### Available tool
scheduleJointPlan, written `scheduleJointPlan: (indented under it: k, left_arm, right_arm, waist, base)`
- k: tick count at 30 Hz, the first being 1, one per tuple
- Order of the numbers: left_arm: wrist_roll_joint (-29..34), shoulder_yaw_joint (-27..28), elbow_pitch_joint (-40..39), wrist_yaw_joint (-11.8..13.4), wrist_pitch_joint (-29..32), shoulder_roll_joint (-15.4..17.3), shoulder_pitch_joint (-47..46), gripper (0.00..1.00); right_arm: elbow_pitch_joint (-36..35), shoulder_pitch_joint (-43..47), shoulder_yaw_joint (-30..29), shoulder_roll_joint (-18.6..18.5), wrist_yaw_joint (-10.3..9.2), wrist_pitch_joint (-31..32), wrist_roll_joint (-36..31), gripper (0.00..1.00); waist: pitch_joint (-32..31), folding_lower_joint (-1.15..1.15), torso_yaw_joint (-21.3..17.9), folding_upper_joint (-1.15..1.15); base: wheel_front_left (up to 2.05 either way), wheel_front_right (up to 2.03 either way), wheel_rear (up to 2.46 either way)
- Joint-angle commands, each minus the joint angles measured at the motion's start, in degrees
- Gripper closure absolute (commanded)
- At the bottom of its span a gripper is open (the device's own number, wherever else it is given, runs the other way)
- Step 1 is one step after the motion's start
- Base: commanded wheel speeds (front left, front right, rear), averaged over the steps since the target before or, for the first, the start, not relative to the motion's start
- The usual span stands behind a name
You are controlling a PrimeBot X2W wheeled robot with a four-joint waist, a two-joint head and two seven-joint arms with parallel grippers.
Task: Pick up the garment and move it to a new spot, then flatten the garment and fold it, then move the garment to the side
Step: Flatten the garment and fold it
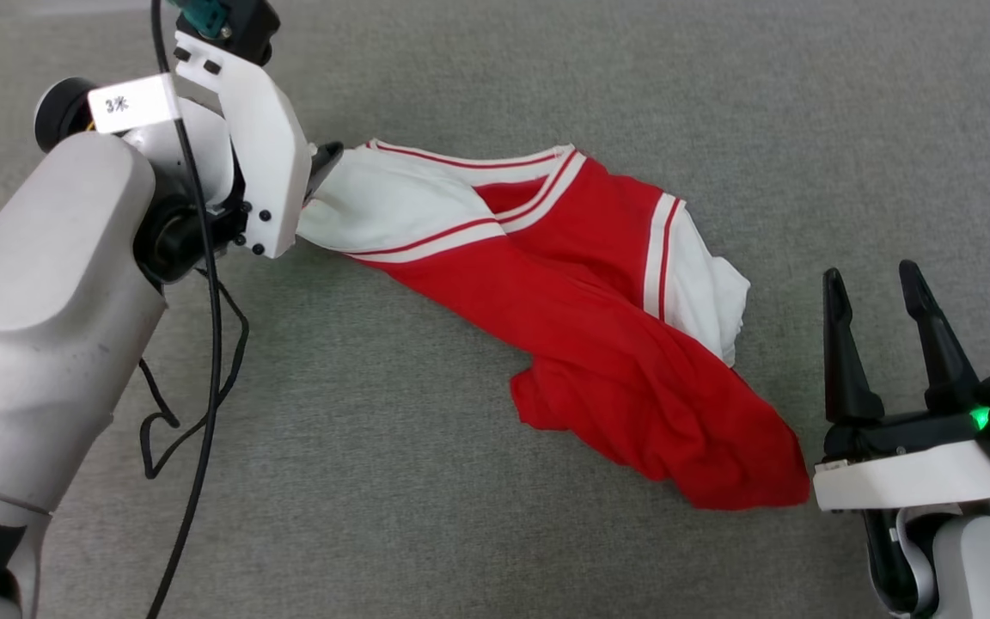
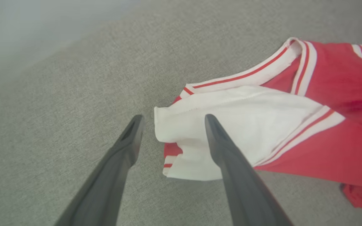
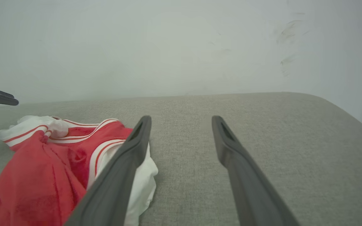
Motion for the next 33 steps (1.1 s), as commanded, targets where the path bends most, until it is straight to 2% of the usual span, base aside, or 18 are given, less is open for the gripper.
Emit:
scheduleJointPlan:
  k: [1, 9, 14, 19, 20, 21, 24, 28, 33]
  left_arm:
    - [-0.3, -0.5, 0.3, 0.0, 0.6, 0.3, -0.9, 0.00]
    - [-3.8, -8.8, 4.8, 0.0, 8.2, 1.7, -4.8, 0.00]
    - [-5.2, -16.2, 6.8, 0.0, 13.2, 2.6, -3.3, 0.00]
    - [-7.7, -21.5, 6.6, -0.1, 14.5, 3.7, -2.3, 0.00]
    - [-8.0, -22.3, 6.5, -0.1, 14.3, 3.9, -2.3, 0.28]
    - [-8.3, -22.8, 6.5, -0.1, 13.7, 4.1, -2.5, 1.00]
    - [-8.7, -23.4, 6.5, 0.0, 10.7, 4.3, -4.4, 1.00]
    - [-9.3, -22.1, 5.9, 0.1, 2.6, 3.5, -8.5, 1.00]
    - [-8.4, -22.6, 5.3, 0.1, -6.2, 4.4, -12.2, 1.00]
  right_arm:
    - [-0.2, -0.9, 0.0, 0.1, -0.04, -0.1, 0.5, 0.00]
    - [-0.6, -3.3, 0.4, 0.1, -0.04, -0.1, 1.2, 0.00]
    - [-0.7, -4.0, 0.4, 0.1, -0.04, -0.1, 1.4, 0.00]
    - [-0.7, -4.3, 0.2, 0.1, -0.04, -0.1, 1.7, 0.00]
    - [-0.7, -4.4, 0.2, 0.1, -0.04, -0.1, 1.8, 0.00]
    - [-0.6, -4.4, 0.1, 0.1, -0.04, -0.1, 1.8, 0.00]
    - [-0.3, -4.5, 0.1, 0.1, -0.04, -0.1, 1.9, 0.00]
    - [-0.1, -3.8, -0.5, 0.1, -0.04, -0.1, 1.8, 0.00]
    - [0.3, -2.3, -1.0, 0.1, -0.04, -0.1, 1.4, 0.00]
  waist:
    - [1.5, -0.01, -1.2, 0.00]
    - [5.3, -0.01, -3.2, 0.00]
    - [6.4, -0.01, -4.0, 0.00]
    - [6.9, -0.01, -4.2, 0.00]
    - [7.0, -0.01, -4.2, 0.00]
    - [6.9, -0.01, -4.2, 0.00]
    - [6.6, -0.01, -4.1, 0.00]
    - [5.1, -0.01, -3.3, 0.00]
    - [2.5, -0.01, -1.8, 0.00]
  base:
    - [0.00, 0.00, 0.00]
    - [0.00, 0.00, 0.00]
    - [0.00, 0.00, 0.00]
    - [0.00, 0.00, 0.00]
    - [0.00, 0.00, 0.00]
    - [0.00, 0.00, 0.00]
    - [0.00, 0.00, 0.00]
    - [0.00, 0.00, 0.00]
    - [0.00, 0.00, 0.00]
